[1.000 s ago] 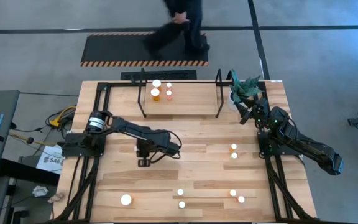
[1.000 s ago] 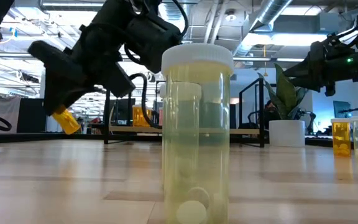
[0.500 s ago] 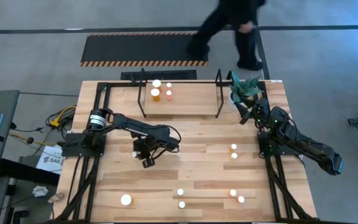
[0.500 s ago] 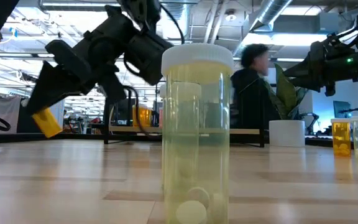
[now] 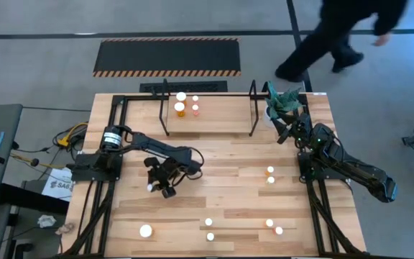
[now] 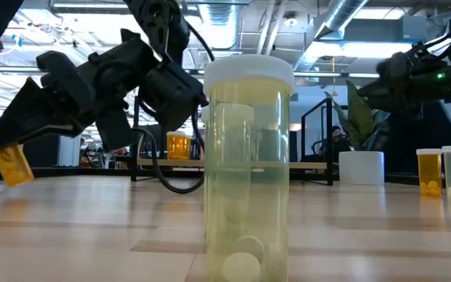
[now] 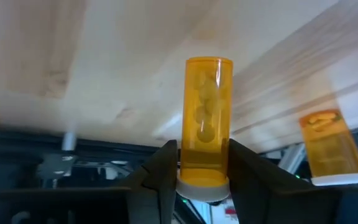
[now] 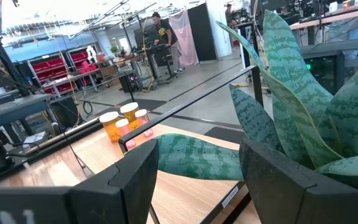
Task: Pick and place medicine bottles onto shelf by color
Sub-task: Put the top left small orange pill bottle on the shelf
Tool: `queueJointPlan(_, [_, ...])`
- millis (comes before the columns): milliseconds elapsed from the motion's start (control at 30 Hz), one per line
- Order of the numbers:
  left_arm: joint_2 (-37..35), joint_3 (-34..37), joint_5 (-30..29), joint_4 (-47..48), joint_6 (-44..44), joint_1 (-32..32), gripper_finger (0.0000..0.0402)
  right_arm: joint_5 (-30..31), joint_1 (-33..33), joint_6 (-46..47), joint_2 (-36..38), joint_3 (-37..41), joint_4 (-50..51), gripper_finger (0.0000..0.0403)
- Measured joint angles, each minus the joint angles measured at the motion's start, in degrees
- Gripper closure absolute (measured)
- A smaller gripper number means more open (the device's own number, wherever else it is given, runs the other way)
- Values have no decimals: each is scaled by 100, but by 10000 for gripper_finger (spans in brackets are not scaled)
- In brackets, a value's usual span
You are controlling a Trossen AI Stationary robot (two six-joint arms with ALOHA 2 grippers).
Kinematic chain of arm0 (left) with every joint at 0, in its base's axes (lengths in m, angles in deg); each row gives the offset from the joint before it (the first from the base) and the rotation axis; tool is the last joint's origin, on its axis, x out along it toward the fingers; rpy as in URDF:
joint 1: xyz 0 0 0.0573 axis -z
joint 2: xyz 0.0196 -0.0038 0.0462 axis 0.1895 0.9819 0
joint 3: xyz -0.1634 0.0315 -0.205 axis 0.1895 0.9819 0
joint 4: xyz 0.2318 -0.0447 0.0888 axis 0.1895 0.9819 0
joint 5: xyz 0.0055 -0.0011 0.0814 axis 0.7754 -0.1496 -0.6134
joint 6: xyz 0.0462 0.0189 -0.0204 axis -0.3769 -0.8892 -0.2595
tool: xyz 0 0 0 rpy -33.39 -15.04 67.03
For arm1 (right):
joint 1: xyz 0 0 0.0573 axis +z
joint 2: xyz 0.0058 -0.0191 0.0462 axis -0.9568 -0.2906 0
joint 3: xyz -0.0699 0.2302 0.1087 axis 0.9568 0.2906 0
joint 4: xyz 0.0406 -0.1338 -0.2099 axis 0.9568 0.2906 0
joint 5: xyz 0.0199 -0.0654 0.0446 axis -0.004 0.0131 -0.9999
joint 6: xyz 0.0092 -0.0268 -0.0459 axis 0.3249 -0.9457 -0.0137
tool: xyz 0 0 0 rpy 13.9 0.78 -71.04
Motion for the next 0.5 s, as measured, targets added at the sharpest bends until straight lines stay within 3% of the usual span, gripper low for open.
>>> queueJointPlan(500, [2,96,157,-244,339,-13,269,0,2,0,2,0,0,154])
